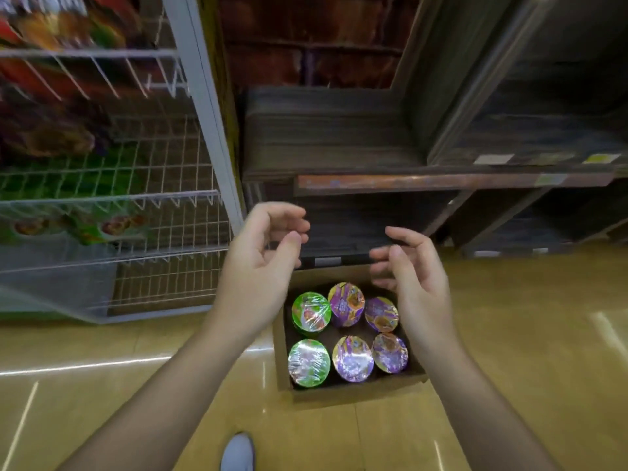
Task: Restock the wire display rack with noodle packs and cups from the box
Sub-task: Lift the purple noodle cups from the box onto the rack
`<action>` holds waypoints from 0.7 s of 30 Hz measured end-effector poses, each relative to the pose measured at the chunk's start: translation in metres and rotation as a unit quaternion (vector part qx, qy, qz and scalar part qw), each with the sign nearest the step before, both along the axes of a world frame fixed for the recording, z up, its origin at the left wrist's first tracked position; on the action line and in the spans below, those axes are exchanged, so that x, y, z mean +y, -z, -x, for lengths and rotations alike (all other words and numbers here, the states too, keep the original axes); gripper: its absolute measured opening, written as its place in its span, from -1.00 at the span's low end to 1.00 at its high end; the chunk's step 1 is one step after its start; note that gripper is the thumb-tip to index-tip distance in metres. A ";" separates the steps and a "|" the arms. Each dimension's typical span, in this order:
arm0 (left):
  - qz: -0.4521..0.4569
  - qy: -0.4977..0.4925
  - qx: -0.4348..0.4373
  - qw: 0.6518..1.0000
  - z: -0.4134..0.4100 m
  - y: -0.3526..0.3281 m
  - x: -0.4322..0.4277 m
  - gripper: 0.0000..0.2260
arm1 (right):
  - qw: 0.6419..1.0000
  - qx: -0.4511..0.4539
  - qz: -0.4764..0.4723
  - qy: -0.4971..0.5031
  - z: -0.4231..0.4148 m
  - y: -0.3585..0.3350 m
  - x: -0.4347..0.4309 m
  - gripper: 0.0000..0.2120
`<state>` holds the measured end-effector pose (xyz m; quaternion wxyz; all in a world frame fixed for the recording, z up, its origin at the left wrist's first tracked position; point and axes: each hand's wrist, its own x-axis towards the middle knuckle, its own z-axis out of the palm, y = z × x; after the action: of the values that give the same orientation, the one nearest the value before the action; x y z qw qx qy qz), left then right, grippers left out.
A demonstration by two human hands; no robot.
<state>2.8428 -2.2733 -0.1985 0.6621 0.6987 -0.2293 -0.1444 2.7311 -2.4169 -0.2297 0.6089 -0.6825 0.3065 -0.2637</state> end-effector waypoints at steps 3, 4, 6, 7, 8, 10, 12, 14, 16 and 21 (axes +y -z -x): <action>-0.004 -0.001 0.015 1.000 0.006 0.101 -0.022 -0.73 | 1.000 0.016 0.000 -0.014 -0.003 0.099 -0.018 -0.81; -0.010 -0.005 0.019 1.000 0.007 0.132 -0.029 -0.73 | 1.000 0.023 0.002 -0.012 -0.005 0.129 -0.023 -0.81; -0.023 -0.005 0.028 0.999 0.005 0.200 -0.043 -0.74 | 0.999 0.035 0.005 -0.010 -0.007 0.192 -0.031 -0.82; -0.031 -0.002 0.032 0.999 0.003 0.234 -0.049 -0.73 | 0.999 0.042 0.003 -0.013 -0.008 0.224 -0.035 -0.82; -0.042 0.004 0.034 0.999 0.000 0.266 -0.056 -0.73 | 0.999 0.050 0.002 -0.014 -0.008 0.253 -0.040 -0.82; -0.063 0.016 0.035 0.997 -0.009 0.324 -0.066 -0.72 | 0.998 0.064 0.003 -0.010 -0.007 0.306 -0.051 -0.83; -0.084 0.021 0.039 0.995 -0.019 0.374 -0.074 -0.73 | 0.996 0.088 0.001 -0.008 -0.007 0.355 -0.061 -0.84; -0.111 0.023 0.036 0.993 -0.025 0.419 -0.086 -0.76 | 0.993 0.113 0.013 -0.016 -0.008 0.402 -0.073 -0.84; -0.143 0.041 0.031 0.988 -0.029 0.456 -0.098 -0.80 | 0.990 0.139 0.029 -0.023 -0.011 0.441 -0.084 -0.83; -0.196 0.122 -0.042 0.972 -0.034 0.509 -0.126 -0.84 | 0.971 0.218 0.078 -0.061 -0.024 0.504 -0.116 -0.85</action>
<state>2.8768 -2.3996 -0.7076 0.4796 0.7869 -0.3078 -0.2367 2.7550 -2.5332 -0.7341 0.4872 -0.7865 0.3675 -0.0941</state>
